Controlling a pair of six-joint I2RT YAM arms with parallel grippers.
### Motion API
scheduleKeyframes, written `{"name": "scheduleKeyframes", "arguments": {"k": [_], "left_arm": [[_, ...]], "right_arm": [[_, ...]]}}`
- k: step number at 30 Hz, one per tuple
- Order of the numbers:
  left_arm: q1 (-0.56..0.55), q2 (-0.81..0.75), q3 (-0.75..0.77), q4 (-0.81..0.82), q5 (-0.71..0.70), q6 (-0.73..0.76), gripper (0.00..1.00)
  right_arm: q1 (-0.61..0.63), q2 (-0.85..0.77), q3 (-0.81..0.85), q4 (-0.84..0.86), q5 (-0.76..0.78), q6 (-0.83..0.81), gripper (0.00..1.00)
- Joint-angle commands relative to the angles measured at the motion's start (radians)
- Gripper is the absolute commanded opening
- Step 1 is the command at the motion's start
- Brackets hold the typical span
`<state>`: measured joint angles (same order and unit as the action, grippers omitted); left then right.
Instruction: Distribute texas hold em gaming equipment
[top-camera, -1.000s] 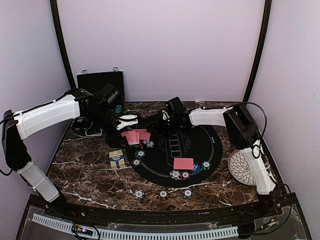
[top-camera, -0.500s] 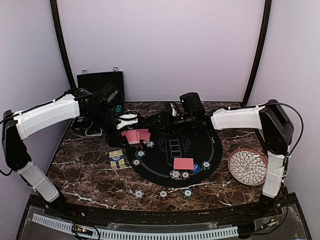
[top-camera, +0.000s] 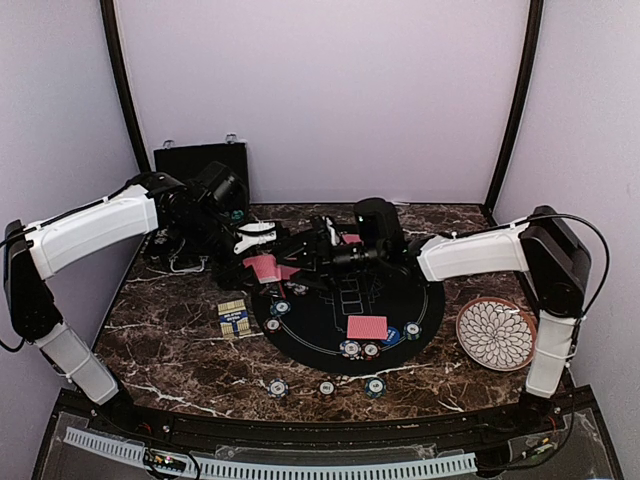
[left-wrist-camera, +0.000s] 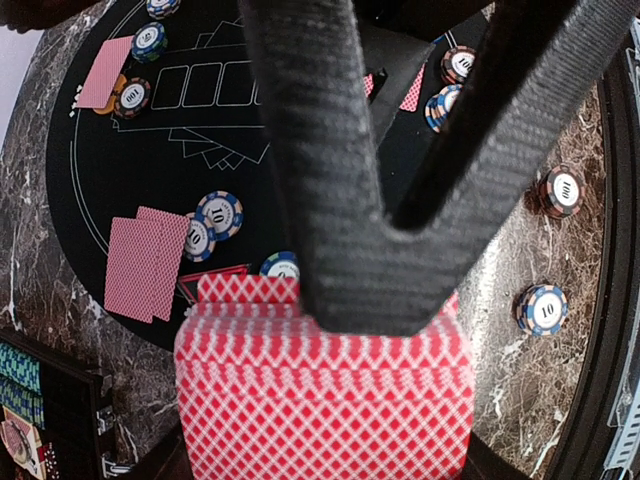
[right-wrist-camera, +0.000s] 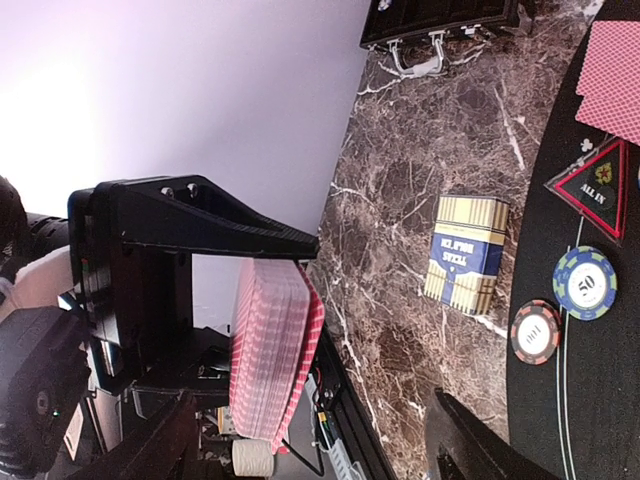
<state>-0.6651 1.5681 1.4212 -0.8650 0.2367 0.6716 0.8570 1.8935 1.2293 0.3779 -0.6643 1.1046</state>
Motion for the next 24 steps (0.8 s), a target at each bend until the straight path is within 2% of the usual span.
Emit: {"name": "scheduleKeyframes", "arguments": {"k": [1,13,24], "left_arm": [[0.000,-0.021,0.035,-0.009,0.026,-0.006,0.00],[0.001,-0.016,0.034,-0.007,0.026,-0.003,0.00],[0.001,-0.014,0.041,-0.011,0.031,-0.006,0.00]], "right_arm": [[0.021,0.039,0.030,0.096,-0.031,0.045,0.78],[0.042,0.112,0.121,0.104,-0.068,0.064,0.82],[0.052,0.194,0.215,0.018,-0.083,0.052,0.82]]}}
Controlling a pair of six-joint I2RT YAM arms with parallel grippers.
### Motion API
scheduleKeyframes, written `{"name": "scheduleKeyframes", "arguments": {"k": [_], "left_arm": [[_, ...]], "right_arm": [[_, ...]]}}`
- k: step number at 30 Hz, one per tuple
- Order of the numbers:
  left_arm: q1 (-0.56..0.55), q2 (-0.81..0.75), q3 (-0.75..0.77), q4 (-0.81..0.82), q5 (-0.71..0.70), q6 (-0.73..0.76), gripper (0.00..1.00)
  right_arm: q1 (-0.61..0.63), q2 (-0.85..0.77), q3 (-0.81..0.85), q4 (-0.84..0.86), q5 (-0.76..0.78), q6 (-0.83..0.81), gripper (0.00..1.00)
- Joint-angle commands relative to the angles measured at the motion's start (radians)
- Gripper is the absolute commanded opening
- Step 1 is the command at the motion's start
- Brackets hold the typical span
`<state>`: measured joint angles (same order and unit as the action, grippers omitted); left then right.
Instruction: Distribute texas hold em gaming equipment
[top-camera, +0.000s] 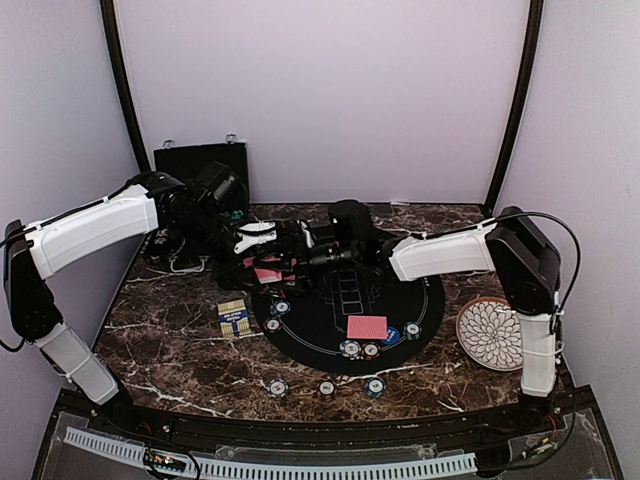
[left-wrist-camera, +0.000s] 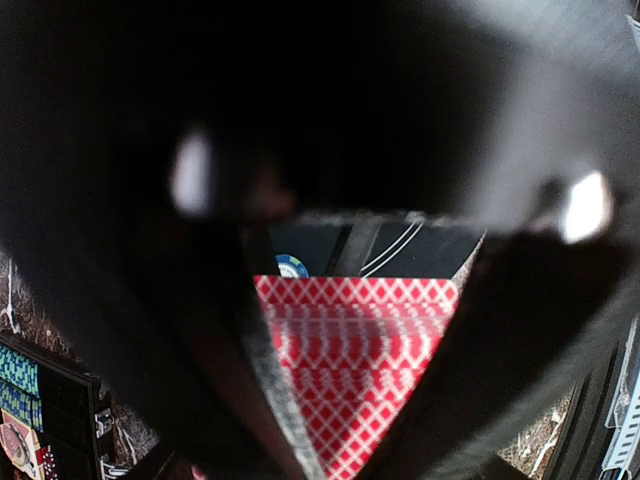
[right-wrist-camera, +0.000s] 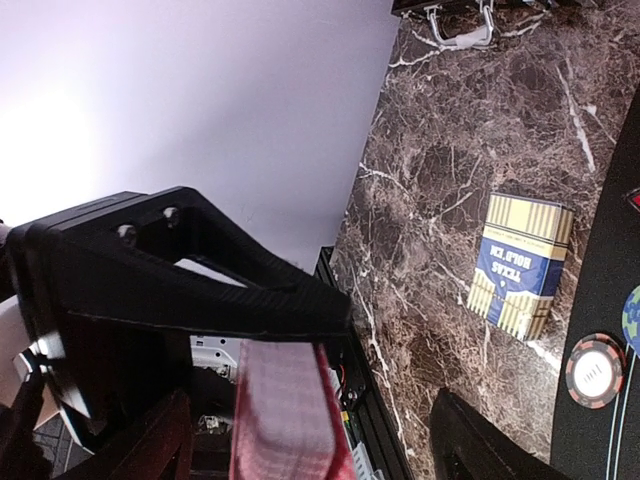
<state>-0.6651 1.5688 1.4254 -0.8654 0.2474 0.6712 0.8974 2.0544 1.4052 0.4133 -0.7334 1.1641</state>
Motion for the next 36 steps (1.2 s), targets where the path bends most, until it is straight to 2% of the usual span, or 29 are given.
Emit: {"name": "scheduleKeyframes", "arguments": {"k": [1,8,14,26,36], "left_arm": [[0.000,-0.015,0.037,-0.010,0.021,-0.005,0.00],[0.000,-0.020,0.035,-0.011,0.019,-0.005,0.00],[0.001,-0.025,0.032,-0.011,0.021,-0.007,0.00],[0.001,-0.029,0.030,-0.011,0.022,-0.009,0.00],[0.001,-0.026,0.029,-0.011,0.020,-0.007,0.00]], "right_arm": [[0.012,0.036,0.044,-0.023,-0.015,-0.008,0.82],[0.008,0.035,0.069,-0.129,0.000,-0.075,0.81],[-0.012,-0.003,0.026,-0.175,0.015,-0.107,0.79],[-0.059,-0.104,-0.057,-0.226,0.021,-0.146,0.74],[-0.026,-0.108,0.004,-0.181,0.021,-0.098,0.76]]}}
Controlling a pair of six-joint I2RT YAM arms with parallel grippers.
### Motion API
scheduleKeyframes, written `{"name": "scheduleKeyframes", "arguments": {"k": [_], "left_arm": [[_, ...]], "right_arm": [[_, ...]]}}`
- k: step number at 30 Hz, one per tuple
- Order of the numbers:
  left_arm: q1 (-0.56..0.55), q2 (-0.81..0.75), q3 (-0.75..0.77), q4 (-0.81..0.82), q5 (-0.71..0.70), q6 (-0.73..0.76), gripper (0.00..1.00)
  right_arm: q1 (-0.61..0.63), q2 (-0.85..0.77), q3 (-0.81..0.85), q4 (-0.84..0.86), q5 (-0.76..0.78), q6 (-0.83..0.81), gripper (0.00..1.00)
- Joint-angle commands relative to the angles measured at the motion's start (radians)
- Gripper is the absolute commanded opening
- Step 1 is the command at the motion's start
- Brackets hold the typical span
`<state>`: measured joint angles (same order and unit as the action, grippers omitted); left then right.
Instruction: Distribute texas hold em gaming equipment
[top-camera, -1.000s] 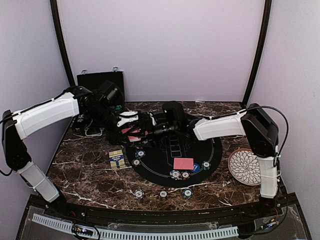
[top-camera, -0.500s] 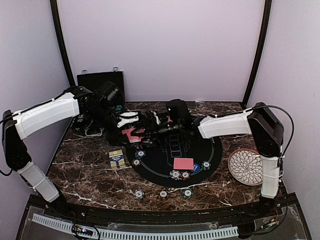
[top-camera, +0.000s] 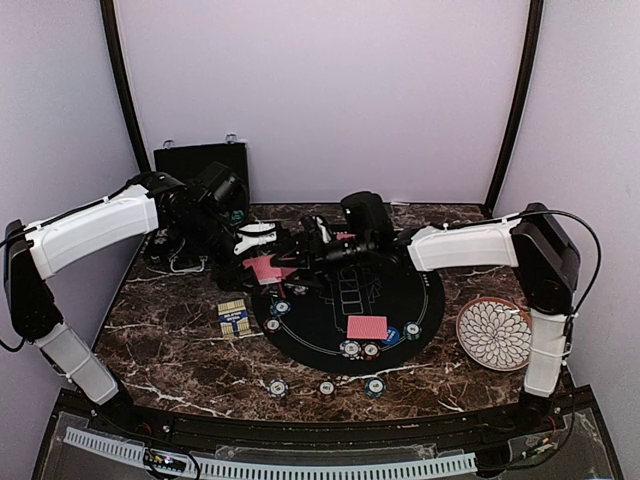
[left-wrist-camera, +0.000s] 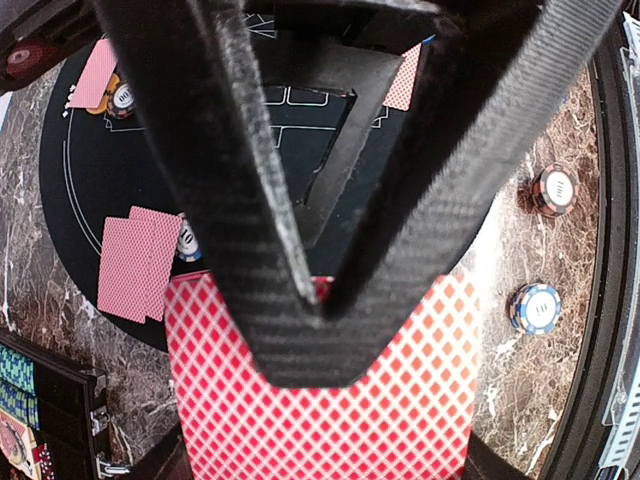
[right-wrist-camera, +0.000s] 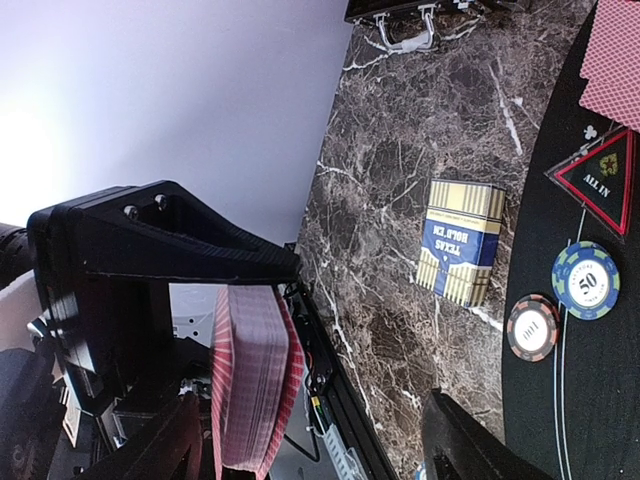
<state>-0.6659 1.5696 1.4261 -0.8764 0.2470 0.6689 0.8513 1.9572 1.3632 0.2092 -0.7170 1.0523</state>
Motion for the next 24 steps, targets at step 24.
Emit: {"name": "scheduleKeyframes", "arguments": {"k": [24], "left_arm": [[0.003,-0.043,0.011,0.008,0.012,0.001,0.00]], "right_arm": [[0.011,0.062,0.099,-0.085,0.007,-0.021,0.70]]}}
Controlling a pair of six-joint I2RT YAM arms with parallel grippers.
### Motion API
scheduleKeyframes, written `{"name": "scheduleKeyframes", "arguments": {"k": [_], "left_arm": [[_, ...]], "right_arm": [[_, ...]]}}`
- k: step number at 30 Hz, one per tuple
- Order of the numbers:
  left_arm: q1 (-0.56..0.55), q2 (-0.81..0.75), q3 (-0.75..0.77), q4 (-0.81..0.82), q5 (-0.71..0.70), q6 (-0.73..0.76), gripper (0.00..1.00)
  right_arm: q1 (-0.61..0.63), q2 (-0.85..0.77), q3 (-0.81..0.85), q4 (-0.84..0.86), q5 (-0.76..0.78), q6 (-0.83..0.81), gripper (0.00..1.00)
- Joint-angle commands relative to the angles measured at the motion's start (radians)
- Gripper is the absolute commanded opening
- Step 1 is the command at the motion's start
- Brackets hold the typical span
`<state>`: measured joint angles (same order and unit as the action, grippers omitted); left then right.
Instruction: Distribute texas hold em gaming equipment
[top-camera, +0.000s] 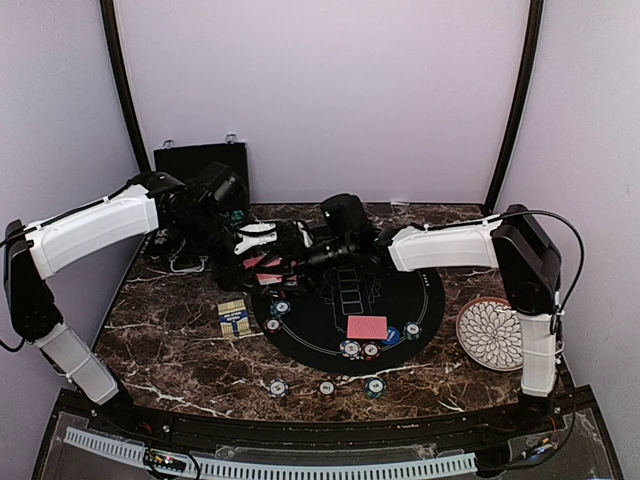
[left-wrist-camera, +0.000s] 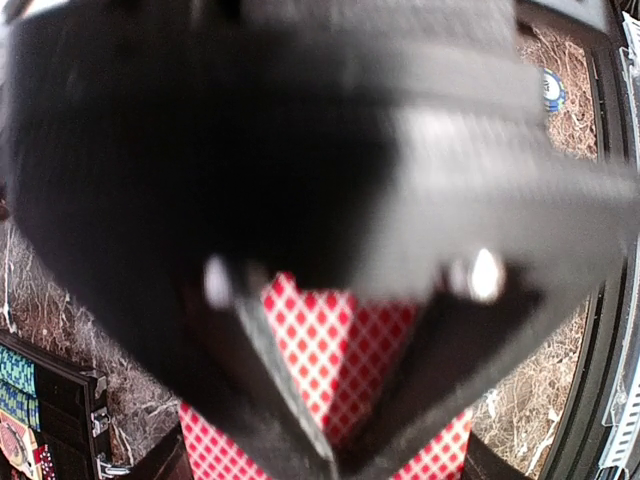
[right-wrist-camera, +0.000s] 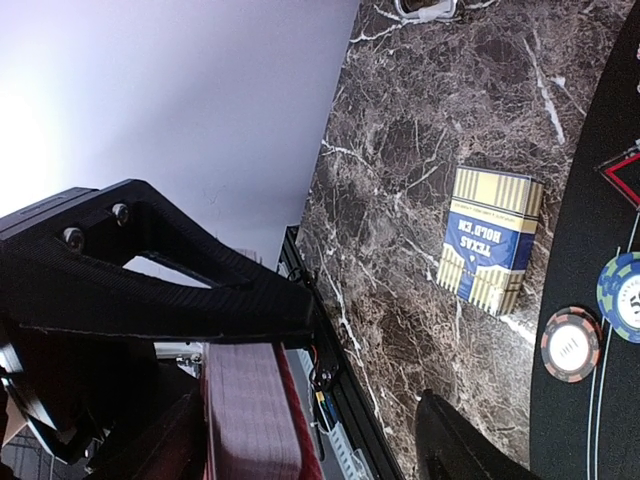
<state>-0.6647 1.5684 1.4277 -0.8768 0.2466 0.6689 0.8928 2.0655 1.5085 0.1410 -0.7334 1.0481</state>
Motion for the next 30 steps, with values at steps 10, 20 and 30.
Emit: {"name": "scheduleKeyframes", "arguments": {"k": [10,20,30], "left_arm": [[0.000,-0.039,0.009,0.007,0.010,0.000,0.00],[0.000,-0.035,0.013,0.004,0.010,-0.003,0.00],[0.000,-0.036,0.010,0.004,0.007,-0.004,0.00]], "right_arm": [[-0.061,-0.136,-0.118,0.001,0.008,-0.021,0.59],[-0.061,-0.212,-0.164,0.129,-0.020,0.075,0.38],[-0.052,-0.208,-0.177,0.159,-0.049,0.111,0.25]]}}
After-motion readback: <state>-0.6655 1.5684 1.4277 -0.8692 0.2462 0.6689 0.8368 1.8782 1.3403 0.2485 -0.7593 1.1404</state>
